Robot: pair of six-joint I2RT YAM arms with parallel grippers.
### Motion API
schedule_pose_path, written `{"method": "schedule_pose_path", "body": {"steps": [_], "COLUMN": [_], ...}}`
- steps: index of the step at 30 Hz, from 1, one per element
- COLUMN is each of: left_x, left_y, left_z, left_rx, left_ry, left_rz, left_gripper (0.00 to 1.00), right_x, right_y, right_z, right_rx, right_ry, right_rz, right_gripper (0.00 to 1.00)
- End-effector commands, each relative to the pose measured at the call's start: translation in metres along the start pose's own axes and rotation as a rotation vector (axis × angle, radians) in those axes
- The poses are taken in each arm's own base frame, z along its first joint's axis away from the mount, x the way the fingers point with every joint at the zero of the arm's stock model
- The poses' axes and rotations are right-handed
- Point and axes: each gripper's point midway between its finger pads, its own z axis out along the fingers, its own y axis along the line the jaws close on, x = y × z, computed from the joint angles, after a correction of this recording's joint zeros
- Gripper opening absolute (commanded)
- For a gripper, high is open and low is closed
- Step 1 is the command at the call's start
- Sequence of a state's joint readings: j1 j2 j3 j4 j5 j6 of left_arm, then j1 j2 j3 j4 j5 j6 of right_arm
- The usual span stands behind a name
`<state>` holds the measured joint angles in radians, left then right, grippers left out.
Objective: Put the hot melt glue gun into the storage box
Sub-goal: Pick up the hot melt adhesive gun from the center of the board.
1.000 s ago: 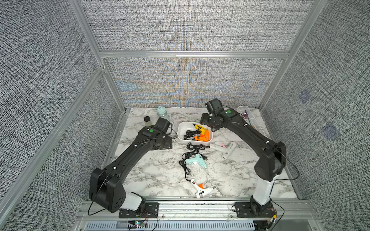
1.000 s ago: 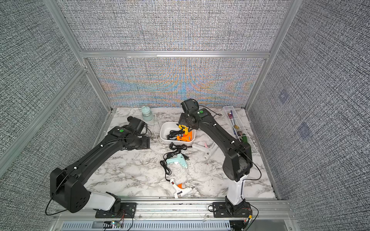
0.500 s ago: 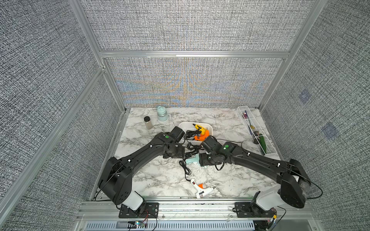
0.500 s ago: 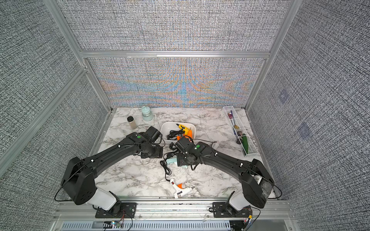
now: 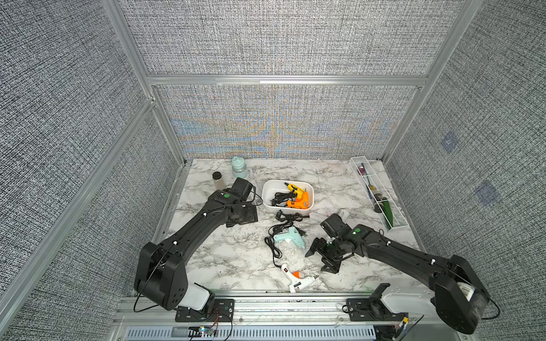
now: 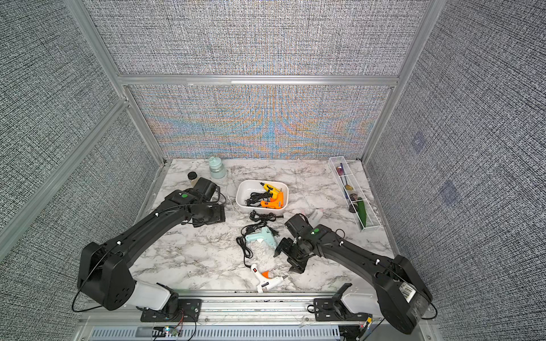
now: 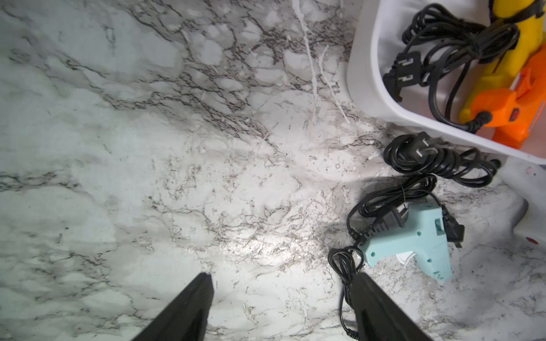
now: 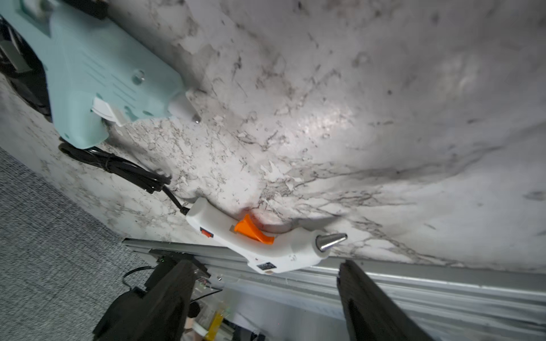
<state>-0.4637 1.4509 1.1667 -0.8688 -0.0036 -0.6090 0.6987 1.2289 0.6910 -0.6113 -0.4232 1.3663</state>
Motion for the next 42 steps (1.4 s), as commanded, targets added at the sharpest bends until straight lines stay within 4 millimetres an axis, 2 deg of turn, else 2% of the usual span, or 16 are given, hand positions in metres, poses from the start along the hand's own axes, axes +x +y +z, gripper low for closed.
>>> {"method": "schedule_pose_path", "body": {"steps": [1,7,14,20,26,27,28,32,35,39,42], "left_x": [0.003,0.003,0.009,0.009,0.006,0.005,0.005,0.004,0.005,0.006,0.006], "left_y": [0.01,0.016,0.023,0.027,0.037,0.038,0.04,0.047,0.052,0.055,0.057], "left_z": [-0.004,-0.006,-0.007,-0.013,-0.02,-0.022,-0.023,-0.026,-0.026,-0.024,-0.023], "left_rx": [-0.011,-0.008,-0.012,-0.016,-0.027,-0.028,-0.03,-0.038,-0.042,-0.045,-0.048], "left_ry": [0.009,-0.012,-0.022,-0.032,-0.05,-0.053,-0.056,-0.066,-0.066,-0.068,-0.066], "left_rz": [0.0,-0.007,-0.011,-0.001,0.002,0.001,0.001,-0.007,-0.012,-0.021,-0.027], "left_gripper": [0.79,0.79,0.79,0.79,0.79,0.79,0.79,0.79,0.79,0.79,0.79], "right_x": [0.018,0.034,0.042,0.044,0.033,0.032,0.03,0.022,0.014,-0.003,-0.025], "right_y": [0.008,-0.006,-0.014,-0.017,-0.019,-0.019,-0.02,-0.022,-0.024,-0.023,-0.013], "right_z": [-0.001,0.009,0.025,0.046,0.058,0.06,0.062,0.066,0.065,0.061,0.049], "right_rx": [-0.077,-0.063,0.007,0.023,0.048,0.063,0.073,0.087,0.094,0.107,0.124], "right_ry": [0.077,0.101,0.119,0.133,0.09,0.08,0.073,0.049,0.025,-0.021,-0.097], "right_rz": [0.197,0.157,0.135,0.106,0.113,0.368,0.453,0.472,0.484,0.474,0.396], "right_gripper": [0.8,0.8,0.8,0.8,0.8,0.65,0.56,0.39,0.31,0.31,0.28]}}
